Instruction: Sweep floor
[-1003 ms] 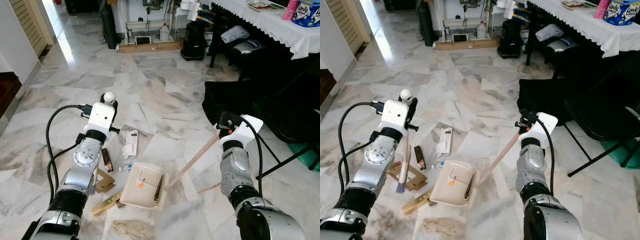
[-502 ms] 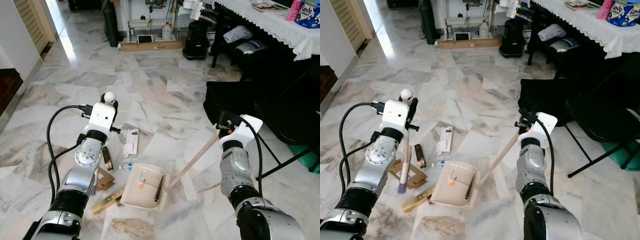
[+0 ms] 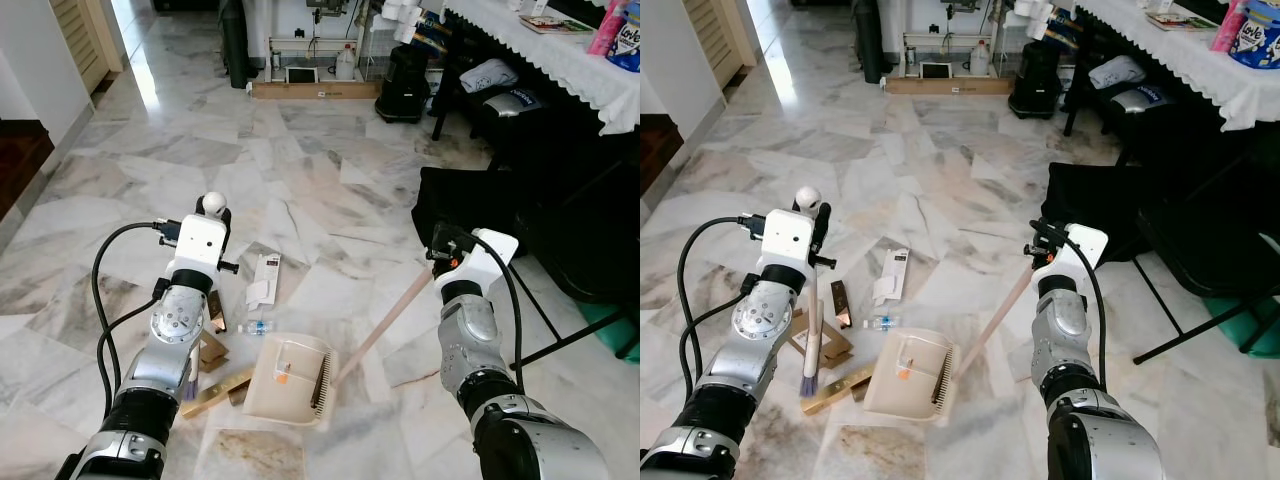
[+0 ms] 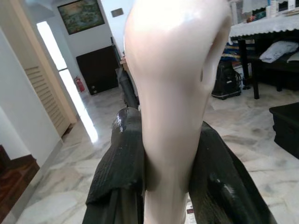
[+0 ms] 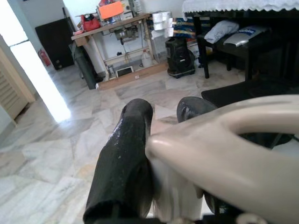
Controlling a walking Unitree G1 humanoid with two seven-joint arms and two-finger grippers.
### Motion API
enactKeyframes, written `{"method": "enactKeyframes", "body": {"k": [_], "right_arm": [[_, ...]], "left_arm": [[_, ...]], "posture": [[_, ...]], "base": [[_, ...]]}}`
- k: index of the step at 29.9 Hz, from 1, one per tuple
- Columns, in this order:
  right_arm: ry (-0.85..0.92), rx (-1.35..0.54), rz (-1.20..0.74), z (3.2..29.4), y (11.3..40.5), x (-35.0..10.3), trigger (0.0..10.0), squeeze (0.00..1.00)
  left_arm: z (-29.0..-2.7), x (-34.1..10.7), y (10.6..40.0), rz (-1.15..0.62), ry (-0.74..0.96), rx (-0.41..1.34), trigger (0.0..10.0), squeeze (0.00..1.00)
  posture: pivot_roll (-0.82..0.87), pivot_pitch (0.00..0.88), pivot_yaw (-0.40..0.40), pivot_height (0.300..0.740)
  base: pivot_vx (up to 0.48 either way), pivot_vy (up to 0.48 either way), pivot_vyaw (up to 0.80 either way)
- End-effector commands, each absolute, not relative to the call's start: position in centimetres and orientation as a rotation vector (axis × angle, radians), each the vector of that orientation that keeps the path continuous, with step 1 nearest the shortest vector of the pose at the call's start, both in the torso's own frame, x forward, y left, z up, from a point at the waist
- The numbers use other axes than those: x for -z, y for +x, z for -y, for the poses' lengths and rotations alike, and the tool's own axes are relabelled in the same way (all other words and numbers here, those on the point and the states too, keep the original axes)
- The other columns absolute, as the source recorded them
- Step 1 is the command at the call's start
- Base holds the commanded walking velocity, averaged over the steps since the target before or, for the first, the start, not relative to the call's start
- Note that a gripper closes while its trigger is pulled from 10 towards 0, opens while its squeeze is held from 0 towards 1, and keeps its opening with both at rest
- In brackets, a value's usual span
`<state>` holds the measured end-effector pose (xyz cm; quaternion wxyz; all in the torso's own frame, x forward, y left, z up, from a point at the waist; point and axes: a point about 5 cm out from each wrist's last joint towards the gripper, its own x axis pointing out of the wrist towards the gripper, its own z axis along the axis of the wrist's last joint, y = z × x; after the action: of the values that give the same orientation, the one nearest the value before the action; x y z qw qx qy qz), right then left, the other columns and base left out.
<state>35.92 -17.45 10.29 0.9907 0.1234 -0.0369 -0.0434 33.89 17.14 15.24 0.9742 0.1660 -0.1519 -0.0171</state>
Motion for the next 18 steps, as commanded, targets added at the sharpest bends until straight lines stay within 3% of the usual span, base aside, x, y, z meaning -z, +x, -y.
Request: {"method": "enactKeyframes", "body": {"k": [1,18], "right_arm": [[0.233,0.078,0.114,17.6,36.6,-11.6,10.0,0.0],[0.264,0.086,0.094,16.9,36.1,-10.8,10.0,0.0]], "left_arm": [[-17.3,-15.9,33.9,0.35,0.329,0.016,10.0,0.0],[-17.8,-17.0,34.6,0.369,0.369,0.034,10.0,0.0]], "posture": [[0.16,0.0,-0.11,0.74],[0.17,0.0,-0.05,0.74]], "base": [[0.0,0.0,0.0],[0.0,0.0,0.0]]}}
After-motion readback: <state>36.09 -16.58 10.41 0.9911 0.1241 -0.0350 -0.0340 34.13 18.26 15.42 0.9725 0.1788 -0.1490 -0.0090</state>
